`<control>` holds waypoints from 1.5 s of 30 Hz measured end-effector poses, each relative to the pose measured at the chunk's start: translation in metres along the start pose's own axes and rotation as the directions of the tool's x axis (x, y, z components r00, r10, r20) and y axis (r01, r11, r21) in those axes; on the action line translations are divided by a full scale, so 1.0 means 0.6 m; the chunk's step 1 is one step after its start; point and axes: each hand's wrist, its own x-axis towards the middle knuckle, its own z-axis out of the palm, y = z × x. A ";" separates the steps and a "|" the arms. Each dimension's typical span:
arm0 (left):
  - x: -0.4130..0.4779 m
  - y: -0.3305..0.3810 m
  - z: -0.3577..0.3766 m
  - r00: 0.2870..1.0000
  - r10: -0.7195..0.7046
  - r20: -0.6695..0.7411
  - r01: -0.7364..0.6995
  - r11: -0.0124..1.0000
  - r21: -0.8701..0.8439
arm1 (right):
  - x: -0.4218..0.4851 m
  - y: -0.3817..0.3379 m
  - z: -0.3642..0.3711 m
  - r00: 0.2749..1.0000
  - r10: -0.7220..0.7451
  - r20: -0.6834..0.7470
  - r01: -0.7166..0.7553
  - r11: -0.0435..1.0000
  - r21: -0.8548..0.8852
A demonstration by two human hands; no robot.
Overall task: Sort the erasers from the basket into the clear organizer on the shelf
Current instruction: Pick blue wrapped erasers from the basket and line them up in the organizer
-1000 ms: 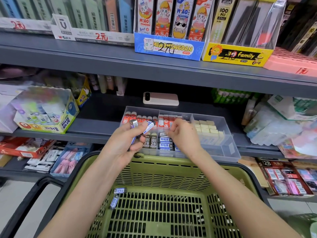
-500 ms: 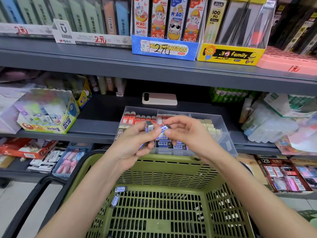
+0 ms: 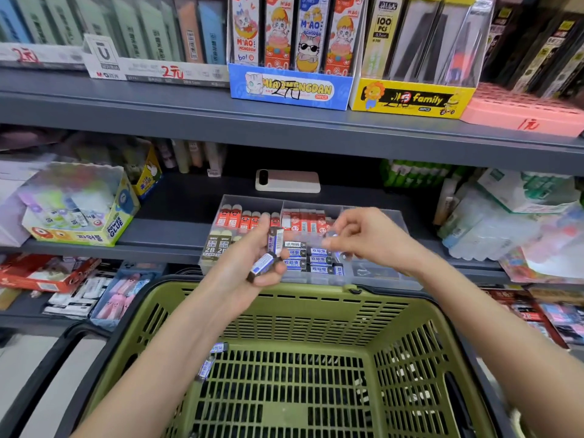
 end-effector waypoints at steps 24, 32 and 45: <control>-0.007 -0.009 -0.045 0.995 0.080 -0.053 -0.074 0.992 0.100 | 0.015 0.012 0.033 0.971 0.023 0.237 0.122 0.807 -0.577; -0.014 -0.014 -0.027 0.992 0.125 0.026 -0.126 0.939 0.321 | -0.015 -0.028 0.036 0.964 -0.268 0.000 0.264 0.952 -0.157; -0.023 0.001 -0.022 0.999 -0.038 0.022 0.034 0.987 0.155 | -0.004 0.013 0.002 0.988 -0.131 -0.086 0.059 0.818 -0.572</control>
